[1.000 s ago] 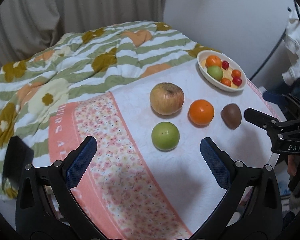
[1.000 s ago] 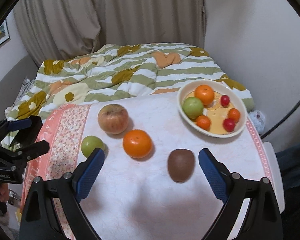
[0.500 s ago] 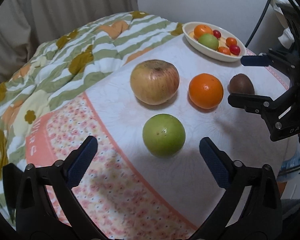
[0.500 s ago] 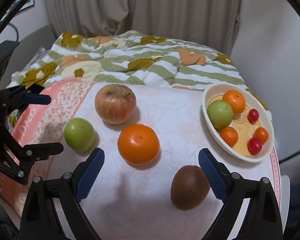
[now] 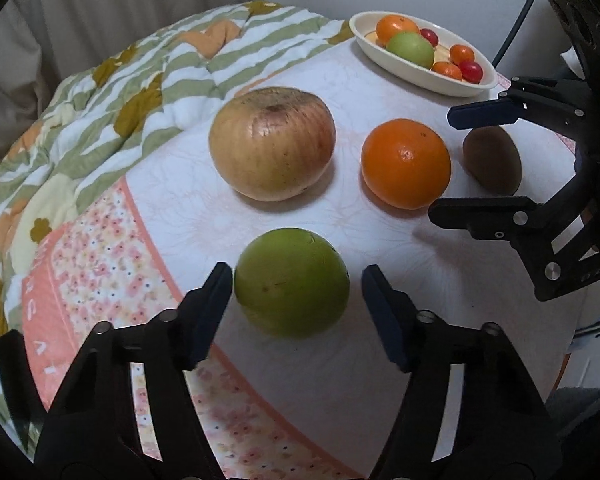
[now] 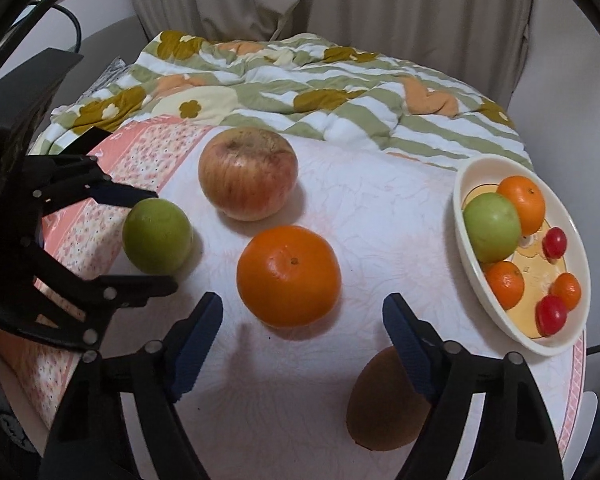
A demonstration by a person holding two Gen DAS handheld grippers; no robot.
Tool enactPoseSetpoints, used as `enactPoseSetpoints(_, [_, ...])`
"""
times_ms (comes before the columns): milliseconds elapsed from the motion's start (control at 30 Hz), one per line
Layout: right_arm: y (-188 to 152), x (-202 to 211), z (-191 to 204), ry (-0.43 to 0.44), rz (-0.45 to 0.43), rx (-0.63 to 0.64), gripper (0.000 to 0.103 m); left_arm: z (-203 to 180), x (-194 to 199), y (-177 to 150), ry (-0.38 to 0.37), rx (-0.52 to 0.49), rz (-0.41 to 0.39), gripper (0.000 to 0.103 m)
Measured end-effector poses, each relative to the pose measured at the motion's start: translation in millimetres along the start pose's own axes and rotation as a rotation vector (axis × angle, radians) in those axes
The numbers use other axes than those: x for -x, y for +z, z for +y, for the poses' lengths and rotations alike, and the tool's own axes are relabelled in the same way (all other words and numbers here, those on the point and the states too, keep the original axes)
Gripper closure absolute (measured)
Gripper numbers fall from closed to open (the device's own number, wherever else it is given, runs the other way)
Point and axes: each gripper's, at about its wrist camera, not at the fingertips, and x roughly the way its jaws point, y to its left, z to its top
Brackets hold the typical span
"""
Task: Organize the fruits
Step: 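Grasp the second green pomelo with the left tool while the right tool grasps the large orange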
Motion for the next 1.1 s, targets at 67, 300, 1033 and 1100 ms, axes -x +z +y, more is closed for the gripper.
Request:
enactPoseSetpoints(67, [0, -2, 0, 0.007, 0.003, 0.003, 0.025, 0, -4, 1, 0.022, 0.002, 0.008, 0.041])
enactPoseSetpoints(300, [4, -11, 1, 0.028, 0.019, 0.028, 0.035, 4, -2, -2, 0.029, 0.032, 0.015, 0.041])
enactPoseSetpoints(1033, [13, -24, 5, 0.030, 0.028, 0.034, 0.048, 13, 17, -21, 0.065, 0.125, 0.031, 0.041])
enactPoseSetpoints(1100, [12, -19, 6, 0.032, 0.021, 0.024, 0.048, 15, 23, -23, 0.071, 0.134, 0.023, 0.041])
